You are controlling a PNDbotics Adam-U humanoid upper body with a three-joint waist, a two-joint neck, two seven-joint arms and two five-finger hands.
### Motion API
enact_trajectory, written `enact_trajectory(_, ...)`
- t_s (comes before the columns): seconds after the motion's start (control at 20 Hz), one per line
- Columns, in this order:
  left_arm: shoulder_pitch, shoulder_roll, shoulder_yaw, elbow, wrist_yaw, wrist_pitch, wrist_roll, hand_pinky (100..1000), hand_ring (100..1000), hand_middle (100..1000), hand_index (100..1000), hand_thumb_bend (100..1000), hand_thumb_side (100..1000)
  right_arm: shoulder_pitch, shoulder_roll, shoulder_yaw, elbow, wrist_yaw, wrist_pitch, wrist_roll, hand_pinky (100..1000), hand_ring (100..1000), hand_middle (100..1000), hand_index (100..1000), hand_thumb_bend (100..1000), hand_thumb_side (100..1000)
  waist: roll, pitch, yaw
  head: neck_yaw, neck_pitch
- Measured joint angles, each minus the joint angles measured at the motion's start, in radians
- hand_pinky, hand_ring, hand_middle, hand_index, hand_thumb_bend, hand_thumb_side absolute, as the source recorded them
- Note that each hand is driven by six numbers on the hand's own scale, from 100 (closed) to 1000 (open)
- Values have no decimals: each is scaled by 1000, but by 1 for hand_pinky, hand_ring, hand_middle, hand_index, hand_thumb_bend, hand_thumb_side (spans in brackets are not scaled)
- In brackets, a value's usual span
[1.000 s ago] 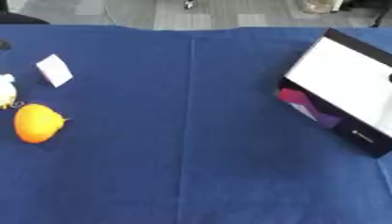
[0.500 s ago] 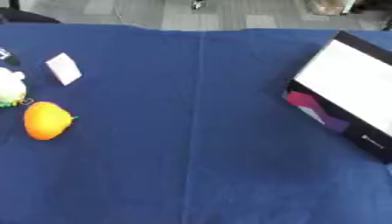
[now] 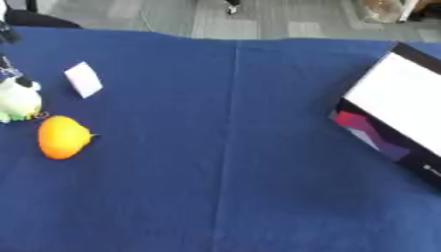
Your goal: Pick up the objects with one hand, pass them to the other hand, and then place them into the box on the other side of the table.
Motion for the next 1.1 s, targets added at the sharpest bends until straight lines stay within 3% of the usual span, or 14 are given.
enact_trajectory(0.1, 5, 1, 2, 8, -24, 9, -16, 936, 911, 842, 884, 877, 107, -1, 1, 0, 0, 4, 0, 0, 1000, 1000, 1000, 1000, 100, 579, 0, 2, 0, -2, 0)
enact_trajectory(0.3, 11, 1, 11, 16, -92, 28, -35, 940, 910, 842, 883, 884, 100, -8, 1, 1, 0, 9, 2, 1, 1000, 1000, 1000, 1000, 100, 591, 0, 8, -2, -5, -4)
enact_trajectory(0.85, 20, 1, 35, 57, -148, 42, -109, 936, 912, 843, 879, 726, 108, -8, 10, 7, 0, 23, 6, 5, 1000, 1000, 1000, 1000, 100, 596, 0, 17, -7, -8, -9)
enact_trajectory(1.1, 22, 2, 35, 73, -149, 24, -185, 906, 881, 806, 773, 676, 178, -7, 18, 7, 0, 27, 13, 4, 1000, 1000, 1000, 1000, 100, 597, 0, 18, -6, -8, -9)
